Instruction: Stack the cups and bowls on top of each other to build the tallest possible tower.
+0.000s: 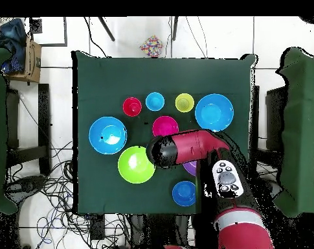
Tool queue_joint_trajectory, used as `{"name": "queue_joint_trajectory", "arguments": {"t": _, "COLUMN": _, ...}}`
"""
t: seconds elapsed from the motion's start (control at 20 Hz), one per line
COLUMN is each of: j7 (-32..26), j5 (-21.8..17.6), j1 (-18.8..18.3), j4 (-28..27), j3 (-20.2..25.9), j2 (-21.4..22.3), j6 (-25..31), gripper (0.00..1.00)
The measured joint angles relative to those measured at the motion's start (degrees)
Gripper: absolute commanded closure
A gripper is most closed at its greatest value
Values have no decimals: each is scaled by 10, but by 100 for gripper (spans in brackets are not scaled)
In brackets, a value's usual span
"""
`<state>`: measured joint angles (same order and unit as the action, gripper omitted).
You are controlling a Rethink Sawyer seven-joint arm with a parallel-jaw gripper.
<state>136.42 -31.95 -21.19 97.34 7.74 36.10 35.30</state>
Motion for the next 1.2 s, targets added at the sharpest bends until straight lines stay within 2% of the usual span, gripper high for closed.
{"name": "queue_joint_trajectory", "arguments": {"t": 1.2, "j7": 0, "j5": 5, "j1": 1, "j4": 1, "j3": 2, "j2": 12, "j6": 9, "gripper": 0}}
